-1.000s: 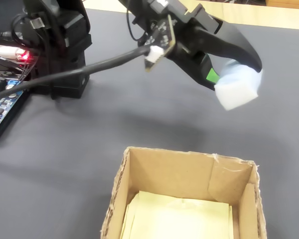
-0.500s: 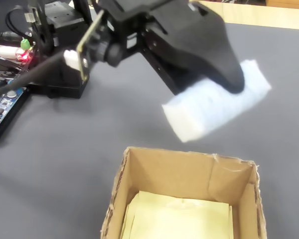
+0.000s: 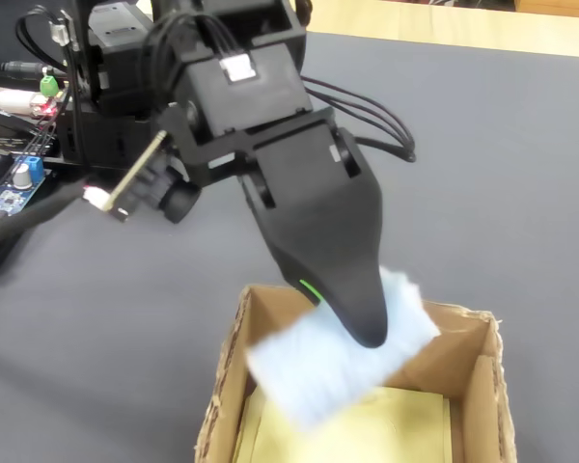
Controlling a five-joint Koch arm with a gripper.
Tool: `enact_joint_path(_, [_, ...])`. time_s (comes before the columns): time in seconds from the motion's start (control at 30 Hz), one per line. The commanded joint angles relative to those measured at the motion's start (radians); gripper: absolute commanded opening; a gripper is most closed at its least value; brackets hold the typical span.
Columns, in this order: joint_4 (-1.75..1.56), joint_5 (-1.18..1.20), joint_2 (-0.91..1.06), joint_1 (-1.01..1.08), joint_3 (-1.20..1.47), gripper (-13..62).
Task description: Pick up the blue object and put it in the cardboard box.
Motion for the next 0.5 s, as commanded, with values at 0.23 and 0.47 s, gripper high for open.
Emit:
enact_joint_path(0.23, [-0.207, 0.095, 0.121, -0.054, -0.06, 26.9])
enact_joint_path(0.47, [-0.316, 0.164, 0.249, -0.224, 0.043, 26.9])
